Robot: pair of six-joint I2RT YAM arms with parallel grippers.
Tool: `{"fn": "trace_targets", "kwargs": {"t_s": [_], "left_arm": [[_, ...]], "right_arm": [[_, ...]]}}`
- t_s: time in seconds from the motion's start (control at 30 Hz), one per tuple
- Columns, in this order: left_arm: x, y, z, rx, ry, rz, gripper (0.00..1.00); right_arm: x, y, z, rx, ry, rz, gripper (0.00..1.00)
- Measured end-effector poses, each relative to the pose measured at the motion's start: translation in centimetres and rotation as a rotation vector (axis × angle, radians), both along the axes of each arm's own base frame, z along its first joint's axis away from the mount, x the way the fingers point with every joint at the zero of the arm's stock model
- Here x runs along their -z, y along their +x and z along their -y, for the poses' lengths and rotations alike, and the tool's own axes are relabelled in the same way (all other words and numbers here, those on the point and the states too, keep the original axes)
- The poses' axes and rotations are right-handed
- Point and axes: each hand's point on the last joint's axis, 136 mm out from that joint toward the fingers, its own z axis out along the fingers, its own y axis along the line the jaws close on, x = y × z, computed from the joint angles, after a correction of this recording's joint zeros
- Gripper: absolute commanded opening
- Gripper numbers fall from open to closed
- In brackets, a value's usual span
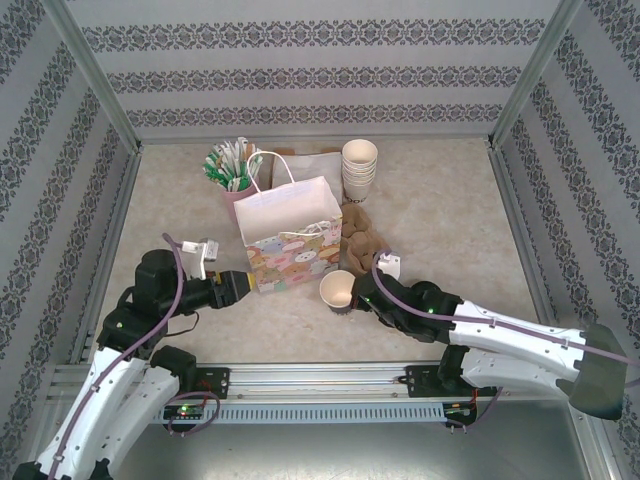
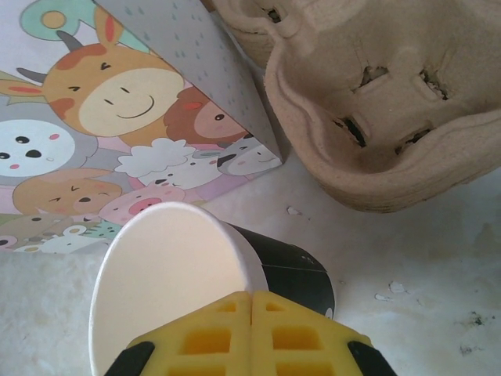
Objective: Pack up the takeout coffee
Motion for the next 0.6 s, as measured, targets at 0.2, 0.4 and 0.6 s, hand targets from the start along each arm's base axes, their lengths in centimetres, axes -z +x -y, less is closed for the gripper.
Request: {"fn": "trace_targets", "kwargs": {"t_s": [0.2,0.4,0.6], "left_arm": [[0.0,-0.7,1.0,0.061,-0.015,0.008,0.57],[-0.1,-1.0,1.6,0.089,-0.018,0.019,0.58],[0.2,-1.2,1.8,0.103,-0.017,0.014,0.58]], "right_arm": [[0.5,-0.1,0.4,0.017,-0.021,-0.013,0.04],[1.0,-0.2,1.1,0.042,-0.038,-0.032,0.22],[1.5,-0.6,2.0,0.060,-0.072,-0.055,0.36]]}}
